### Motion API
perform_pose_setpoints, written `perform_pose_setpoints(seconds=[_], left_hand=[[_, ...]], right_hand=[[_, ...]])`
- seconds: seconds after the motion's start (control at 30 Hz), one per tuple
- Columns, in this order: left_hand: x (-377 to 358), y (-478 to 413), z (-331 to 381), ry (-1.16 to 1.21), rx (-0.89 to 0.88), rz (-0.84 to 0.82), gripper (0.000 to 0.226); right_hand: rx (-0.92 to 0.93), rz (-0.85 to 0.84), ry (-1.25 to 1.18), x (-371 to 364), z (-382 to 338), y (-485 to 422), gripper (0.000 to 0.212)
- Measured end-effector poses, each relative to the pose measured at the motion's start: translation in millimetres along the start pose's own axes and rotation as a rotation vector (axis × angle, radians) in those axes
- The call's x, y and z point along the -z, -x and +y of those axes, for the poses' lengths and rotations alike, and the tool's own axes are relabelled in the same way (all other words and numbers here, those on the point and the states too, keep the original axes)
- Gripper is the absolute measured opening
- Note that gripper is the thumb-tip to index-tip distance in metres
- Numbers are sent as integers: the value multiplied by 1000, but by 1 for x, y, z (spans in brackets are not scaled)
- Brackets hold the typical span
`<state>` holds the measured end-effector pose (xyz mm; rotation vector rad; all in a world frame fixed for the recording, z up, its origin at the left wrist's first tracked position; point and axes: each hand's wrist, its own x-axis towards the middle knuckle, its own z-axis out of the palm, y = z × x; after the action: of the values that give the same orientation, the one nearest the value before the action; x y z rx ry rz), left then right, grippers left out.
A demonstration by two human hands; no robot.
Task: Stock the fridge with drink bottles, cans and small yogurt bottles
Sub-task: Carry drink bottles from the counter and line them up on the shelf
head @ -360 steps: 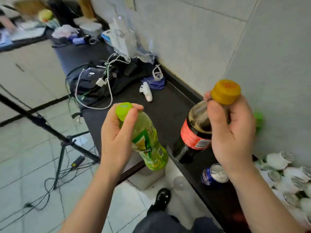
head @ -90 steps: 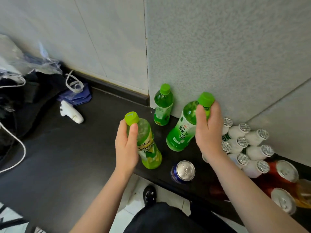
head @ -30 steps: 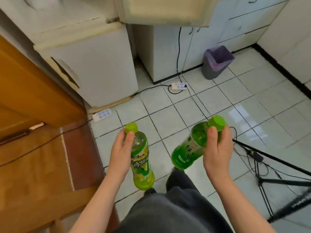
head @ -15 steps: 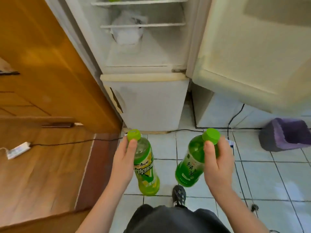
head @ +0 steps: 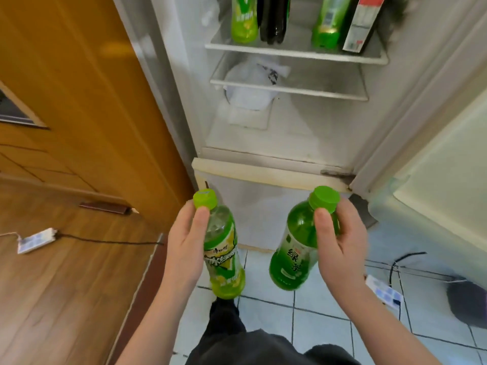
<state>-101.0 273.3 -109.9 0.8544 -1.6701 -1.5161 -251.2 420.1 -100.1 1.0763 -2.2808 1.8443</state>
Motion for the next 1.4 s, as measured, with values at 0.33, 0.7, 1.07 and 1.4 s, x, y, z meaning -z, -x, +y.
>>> perform_pose_setpoints(seconds=[0.33,0.7,1.07,1.4], left_hand=[[2,-213,87,82,-341,-233,17],[-57,-345,156,203,-502,-65,14],[-94,-413,168,42,-622,259,35],[-108,-451,148,96,-743,388,32]], right_hand=[[152,244,20,-79,-39,-173,25],[207,537,73,-92,-64,-332,24],[176,589,176,-110,-34,-422,34],[192,576,199,-115,-12,-446,46]])
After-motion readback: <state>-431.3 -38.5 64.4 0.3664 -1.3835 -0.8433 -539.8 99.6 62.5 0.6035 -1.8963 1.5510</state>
